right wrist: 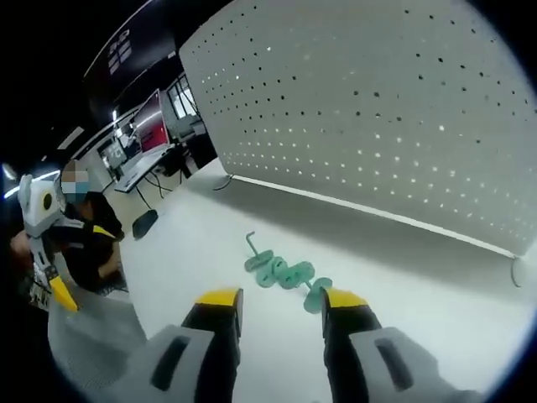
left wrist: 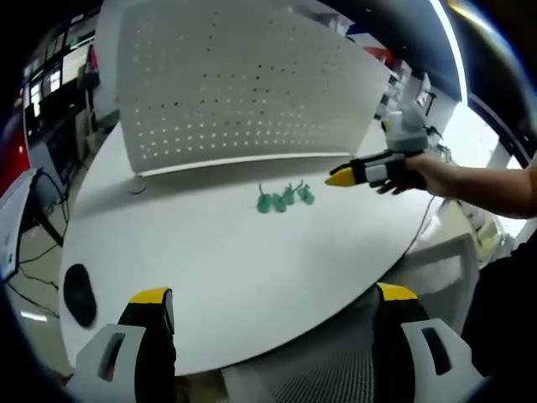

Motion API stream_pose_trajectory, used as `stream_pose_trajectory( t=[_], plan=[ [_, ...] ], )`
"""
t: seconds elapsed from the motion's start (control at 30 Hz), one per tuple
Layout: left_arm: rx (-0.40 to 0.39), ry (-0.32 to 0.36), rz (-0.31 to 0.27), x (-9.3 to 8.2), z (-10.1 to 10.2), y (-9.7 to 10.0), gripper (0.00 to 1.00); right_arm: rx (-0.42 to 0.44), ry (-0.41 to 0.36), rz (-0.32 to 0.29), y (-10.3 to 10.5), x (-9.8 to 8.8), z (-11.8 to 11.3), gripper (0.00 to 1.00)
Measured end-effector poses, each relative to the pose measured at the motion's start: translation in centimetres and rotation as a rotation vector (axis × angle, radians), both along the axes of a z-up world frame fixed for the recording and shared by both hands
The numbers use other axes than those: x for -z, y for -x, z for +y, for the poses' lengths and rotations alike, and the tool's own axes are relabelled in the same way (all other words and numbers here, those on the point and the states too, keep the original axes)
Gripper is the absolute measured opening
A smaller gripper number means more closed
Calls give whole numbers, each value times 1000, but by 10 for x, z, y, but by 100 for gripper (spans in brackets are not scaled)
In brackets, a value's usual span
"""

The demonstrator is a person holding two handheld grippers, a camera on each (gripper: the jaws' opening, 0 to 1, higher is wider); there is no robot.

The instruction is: Insert the hook assembly into the mounting plate slot until the hook locks in place.

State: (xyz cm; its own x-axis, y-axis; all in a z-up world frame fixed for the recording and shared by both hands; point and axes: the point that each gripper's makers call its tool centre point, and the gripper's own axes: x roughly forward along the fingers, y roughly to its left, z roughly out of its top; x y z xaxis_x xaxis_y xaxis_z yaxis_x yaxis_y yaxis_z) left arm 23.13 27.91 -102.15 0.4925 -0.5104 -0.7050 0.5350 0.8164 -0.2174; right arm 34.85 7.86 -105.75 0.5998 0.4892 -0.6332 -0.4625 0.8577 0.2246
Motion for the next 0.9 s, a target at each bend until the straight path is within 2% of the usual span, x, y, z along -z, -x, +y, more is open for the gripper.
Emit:
stream_pose_trajectory(
  t=[0.33,0.47,0.67,0.77,0.9],
  plan=[
    [-21,-7,17,5,7,-1,100,-35,22,37,-25,21,12,27],
    [-28,-12,23,7,10,-2,100,-46,60,60,-29,31,10,17],
    [-39,-15,28,9,12,-4,100,-17,46,97,-35,39,6,17],
    [-45,-13,32,10,13,-5,100,15,-1,129,-37,41,8,17],
    [-49,-13,34,11,12,-6,100,32,-5,139,-41,43,7,17]
  ],
)
